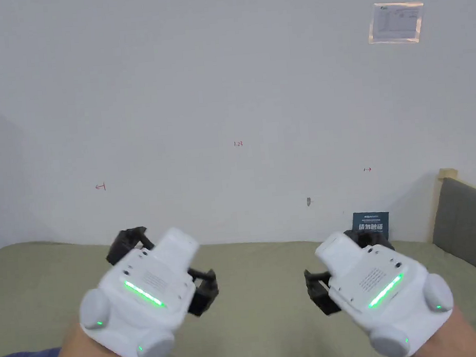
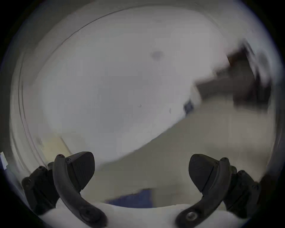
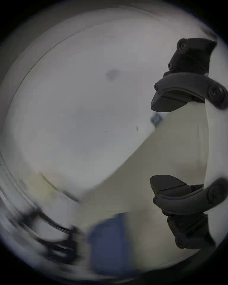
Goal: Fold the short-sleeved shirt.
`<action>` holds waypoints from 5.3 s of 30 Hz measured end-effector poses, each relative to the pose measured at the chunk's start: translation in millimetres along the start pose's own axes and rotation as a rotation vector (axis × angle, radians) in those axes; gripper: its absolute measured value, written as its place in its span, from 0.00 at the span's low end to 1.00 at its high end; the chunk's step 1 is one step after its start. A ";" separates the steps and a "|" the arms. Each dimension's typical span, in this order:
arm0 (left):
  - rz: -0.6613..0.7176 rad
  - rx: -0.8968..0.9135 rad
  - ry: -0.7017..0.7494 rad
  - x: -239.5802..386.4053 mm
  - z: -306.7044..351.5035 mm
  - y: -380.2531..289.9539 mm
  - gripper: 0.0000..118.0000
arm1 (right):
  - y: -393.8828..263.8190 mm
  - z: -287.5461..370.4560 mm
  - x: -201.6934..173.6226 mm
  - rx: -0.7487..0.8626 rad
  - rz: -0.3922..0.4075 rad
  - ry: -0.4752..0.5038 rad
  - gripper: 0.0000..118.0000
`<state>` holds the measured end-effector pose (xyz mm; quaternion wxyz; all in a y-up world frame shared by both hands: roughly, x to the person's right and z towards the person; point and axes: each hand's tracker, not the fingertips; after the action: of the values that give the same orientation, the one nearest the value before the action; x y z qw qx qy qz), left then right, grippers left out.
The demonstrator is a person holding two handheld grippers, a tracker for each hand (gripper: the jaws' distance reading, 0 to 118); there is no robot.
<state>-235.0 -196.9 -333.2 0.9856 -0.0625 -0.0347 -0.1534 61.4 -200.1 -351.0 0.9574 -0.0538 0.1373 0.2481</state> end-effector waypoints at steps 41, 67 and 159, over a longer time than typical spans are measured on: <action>0.425 -0.365 0.365 -187.4 53.0 -166.6 0.00 | 17.7 -66.5 -195.1 0.075 -0.428 0.310 0.01; 0.397 -0.819 0.116 -156.3 -162.4 -385.2 0.01 | -103.4 -128.2 -205.9 -0.247 -0.369 0.256 0.01; 0.270 -0.547 0.052 -79.4 -164.2 -211.3 0.00 | -254.0 -139.2 63.7 -0.549 -0.461 0.021 0.07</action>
<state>-367.2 -395.0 -479.0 0.9443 -0.3255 0.0417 -0.0264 206.3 -415.9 -493.7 0.9366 -0.3412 0.0597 0.0527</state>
